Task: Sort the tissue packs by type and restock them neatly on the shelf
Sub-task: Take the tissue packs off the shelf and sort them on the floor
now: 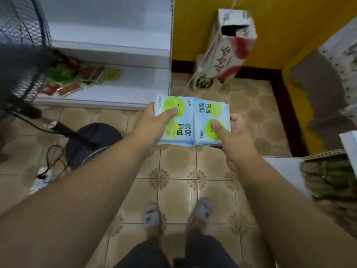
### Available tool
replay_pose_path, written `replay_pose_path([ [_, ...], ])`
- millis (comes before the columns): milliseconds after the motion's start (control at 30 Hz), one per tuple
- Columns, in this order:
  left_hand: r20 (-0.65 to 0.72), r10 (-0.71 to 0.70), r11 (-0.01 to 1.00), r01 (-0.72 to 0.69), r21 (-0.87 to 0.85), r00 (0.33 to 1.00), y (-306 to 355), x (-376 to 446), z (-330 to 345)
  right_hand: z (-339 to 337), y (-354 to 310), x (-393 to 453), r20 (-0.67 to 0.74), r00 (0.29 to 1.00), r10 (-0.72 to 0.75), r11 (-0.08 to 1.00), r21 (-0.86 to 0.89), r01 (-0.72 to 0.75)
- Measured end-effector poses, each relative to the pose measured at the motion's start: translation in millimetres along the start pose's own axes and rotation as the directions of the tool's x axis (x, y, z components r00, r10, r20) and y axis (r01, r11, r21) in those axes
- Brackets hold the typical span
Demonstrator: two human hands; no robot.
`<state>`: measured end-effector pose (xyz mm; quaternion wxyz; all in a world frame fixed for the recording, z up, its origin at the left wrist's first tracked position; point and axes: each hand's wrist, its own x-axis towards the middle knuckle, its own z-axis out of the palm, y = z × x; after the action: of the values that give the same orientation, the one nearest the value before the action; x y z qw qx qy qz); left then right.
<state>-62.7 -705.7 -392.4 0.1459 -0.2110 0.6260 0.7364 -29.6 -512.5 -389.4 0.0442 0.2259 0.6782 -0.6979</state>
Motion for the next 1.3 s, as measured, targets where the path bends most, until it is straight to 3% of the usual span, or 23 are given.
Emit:
replay_pose_path([
  [233, -0.115, -0.215, 0.976, 0.217, 0.0, 0.97, -102.4, 79.8, -23.5, 12.5, 113.6, 79.0, 0.075, 0.985, 0.153, 0.986, -0.078, -0.147],
  [433, -0.357, -0.008, 0.948, 0.12, 0.294, 0.934, -215.2, 179.3, -10.7, 15.2, 244.2, 163.3, -0.052, 0.99, 0.128, 0.972, -0.193, -0.136],
  [533, -0.316, -0.01, 0.931, 0.124, 0.343, 0.949, -295.2, 243.9, -19.4, 20.8, 336.8, 210.6, -0.114, 0.988, 0.107, 0.966, -0.222, -0.13],
  [800, -0.375, -0.207, 0.937, 0.293, 0.19, 0.904, -509.8, 386.8, -66.7, 43.0, 562.0, 328.8, -0.077, 0.981, 0.177, 0.944, -0.27, -0.191],
  [933, -0.358, -0.177, 0.916, 0.286, 0.28, 0.917, -572.1, 446.2, -75.7, 51.5, 633.4, 382.6, -0.056, 0.979, 0.196, 0.948, -0.246, -0.203],
  [1033, -0.342, -0.058, 0.891, 0.204, 0.406, 0.938, -595.4, 479.5, -78.8, 54.2, 668.0, 414.8, -0.04, 0.979, 0.198, 0.946, -0.253, -0.201],
  [1133, -0.209, 0.022, 0.796, 0.11, 0.596, 0.978, -604.5, 498.7, -85.7, 60.0, 687.0, 435.0, 0.005, 0.989, 0.151, 0.889, -0.437, -0.133],
  [1167, -0.154, 0.037, 0.73, 0.078, 0.679, 0.987, -609.2, 502.0, -91.4, 63.0, 691.1, 438.8, 0.024, 0.993, 0.115, 0.795, -0.601, -0.078],
  [1233, -0.039, 0.046, 0.537, 0.008, 0.844, 0.998, -614.3, 499.9, -96.2, 68.3, 691.6, 440.2, 0.003, 1.0, 0.005, 0.455, -0.89, 0.0],
  [1300, 0.04, 0.071, 0.236, -0.056, 0.97, 0.997, -617.1, 493.4, -95.1, 72.4, 687.0, 434.6, 0.058, 0.99, -0.127, 0.294, -0.951, 0.094],
])
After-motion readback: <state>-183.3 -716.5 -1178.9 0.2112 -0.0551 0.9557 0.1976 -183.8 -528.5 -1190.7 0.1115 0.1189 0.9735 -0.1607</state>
